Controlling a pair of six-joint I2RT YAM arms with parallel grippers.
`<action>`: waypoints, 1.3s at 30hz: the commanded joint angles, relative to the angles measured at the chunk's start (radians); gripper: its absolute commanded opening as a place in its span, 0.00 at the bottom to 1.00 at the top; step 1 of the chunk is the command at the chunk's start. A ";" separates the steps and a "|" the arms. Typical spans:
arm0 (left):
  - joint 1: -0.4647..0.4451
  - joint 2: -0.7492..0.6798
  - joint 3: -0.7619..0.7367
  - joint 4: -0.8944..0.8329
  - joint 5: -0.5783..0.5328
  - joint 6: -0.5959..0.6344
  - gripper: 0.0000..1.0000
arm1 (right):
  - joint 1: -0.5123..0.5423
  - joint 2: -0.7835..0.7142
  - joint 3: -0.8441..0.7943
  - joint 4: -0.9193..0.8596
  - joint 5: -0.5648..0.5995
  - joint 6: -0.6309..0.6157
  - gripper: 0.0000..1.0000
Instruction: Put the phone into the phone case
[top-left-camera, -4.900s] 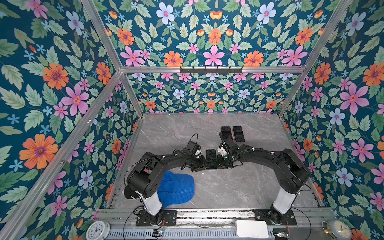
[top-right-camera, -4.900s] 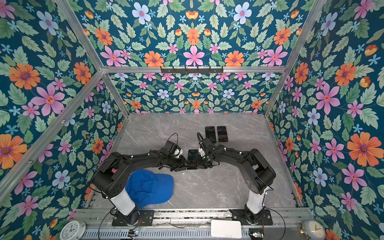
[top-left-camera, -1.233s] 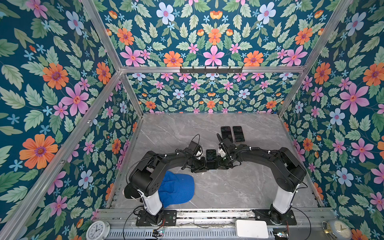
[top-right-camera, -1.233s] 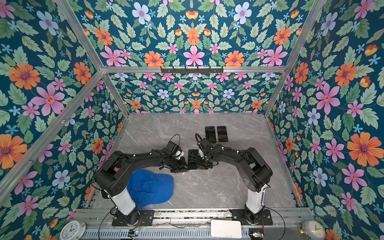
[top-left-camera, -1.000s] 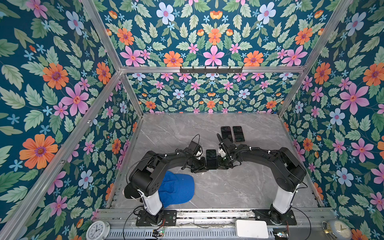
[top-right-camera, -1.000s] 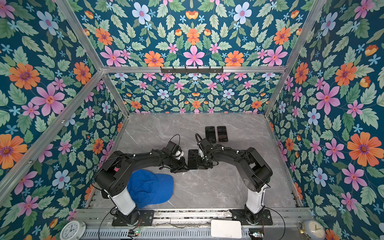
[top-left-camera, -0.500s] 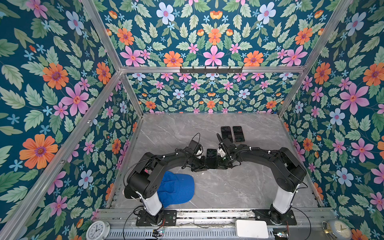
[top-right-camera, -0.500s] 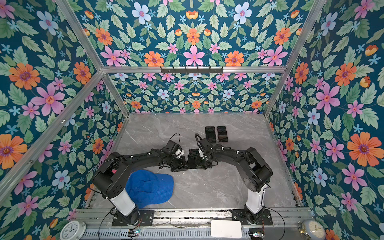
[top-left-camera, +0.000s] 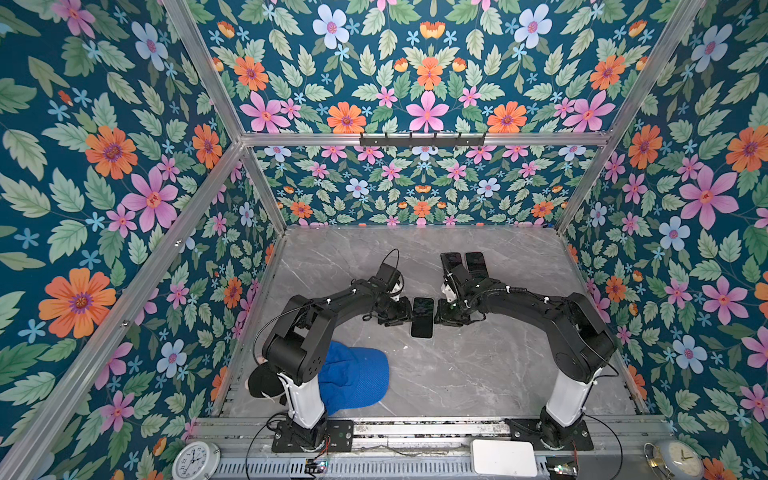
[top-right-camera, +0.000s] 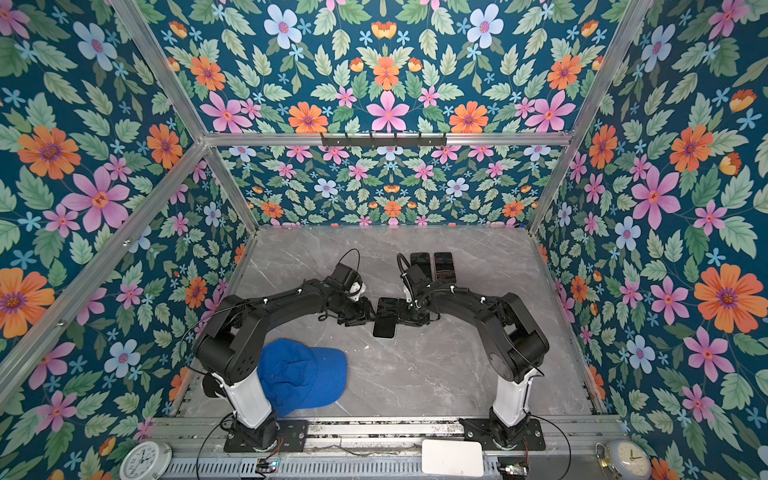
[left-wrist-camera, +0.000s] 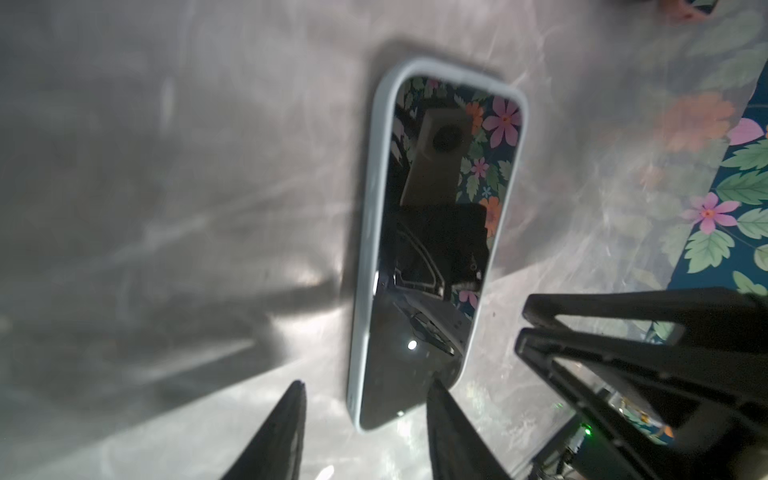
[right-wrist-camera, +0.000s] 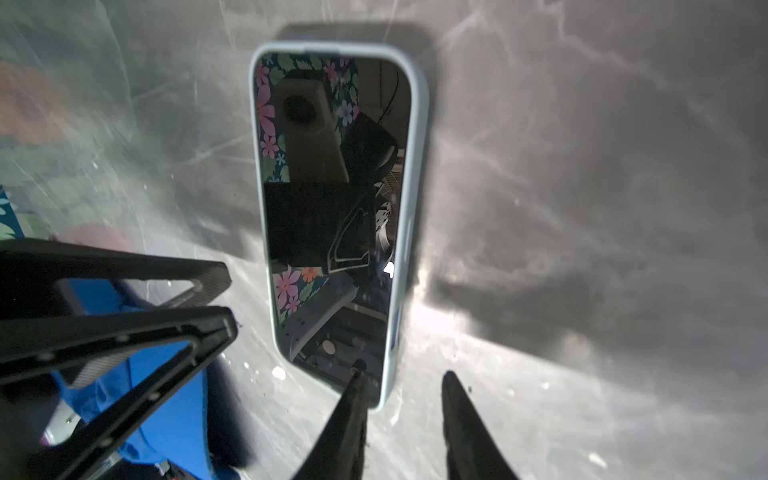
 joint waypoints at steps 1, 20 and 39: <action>0.008 0.052 0.074 -0.055 -0.037 0.077 0.50 | -0.016 0.031 0.041 0.006 0.002 -0.023 0.32; 0.021 0.243 0.235 -0.047 0.023 0.115 0.41 | -0.059 0.182 0.187 0.031 -0.041 -0.029 0.31; -0.018 0.216 0.206 -0.038 0.018 0.111 0.17 | -0.059 0.197 0.165 0.075 -0.067 -0.006 0.14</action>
